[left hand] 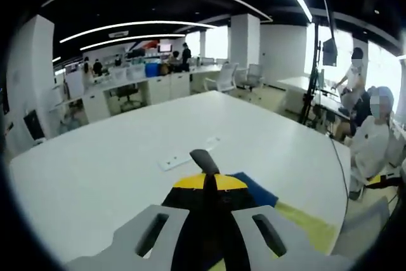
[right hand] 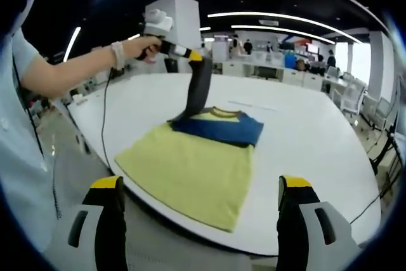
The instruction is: Fold the garment on the visible template until the final outline fits inside the template.
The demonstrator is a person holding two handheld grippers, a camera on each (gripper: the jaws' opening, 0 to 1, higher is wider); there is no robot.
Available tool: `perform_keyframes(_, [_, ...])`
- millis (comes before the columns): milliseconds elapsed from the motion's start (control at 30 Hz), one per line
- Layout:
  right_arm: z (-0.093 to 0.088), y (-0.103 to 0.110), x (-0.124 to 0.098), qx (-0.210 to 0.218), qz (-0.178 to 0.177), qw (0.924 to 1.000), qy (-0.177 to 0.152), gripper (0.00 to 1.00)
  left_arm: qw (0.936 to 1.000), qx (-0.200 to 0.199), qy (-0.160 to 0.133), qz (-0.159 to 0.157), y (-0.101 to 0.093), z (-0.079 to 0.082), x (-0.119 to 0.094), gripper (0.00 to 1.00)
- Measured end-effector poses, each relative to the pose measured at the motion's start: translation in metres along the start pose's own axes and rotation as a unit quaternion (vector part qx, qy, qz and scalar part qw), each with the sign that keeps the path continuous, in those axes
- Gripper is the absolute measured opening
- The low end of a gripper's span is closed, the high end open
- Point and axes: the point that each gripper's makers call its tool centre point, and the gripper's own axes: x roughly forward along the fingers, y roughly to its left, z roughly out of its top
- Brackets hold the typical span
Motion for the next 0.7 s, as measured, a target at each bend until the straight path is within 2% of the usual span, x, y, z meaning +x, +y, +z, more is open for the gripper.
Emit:
perform_keyframes(167, [-0.001,-0.003,0.0,0.001,-0.004,1.0,0.003,1.0,0.9999,-0.002,-0.007,0.012,0.007,-0.001,0.002,0.0])
perform_keyframes(700, [-0.011,-0.006,0.0,0.006,-0.012,0.9997,0.018,1.0,0.9998,-0.006,0.016,-0.01,-0.01,-0.019,0.031,0.0])
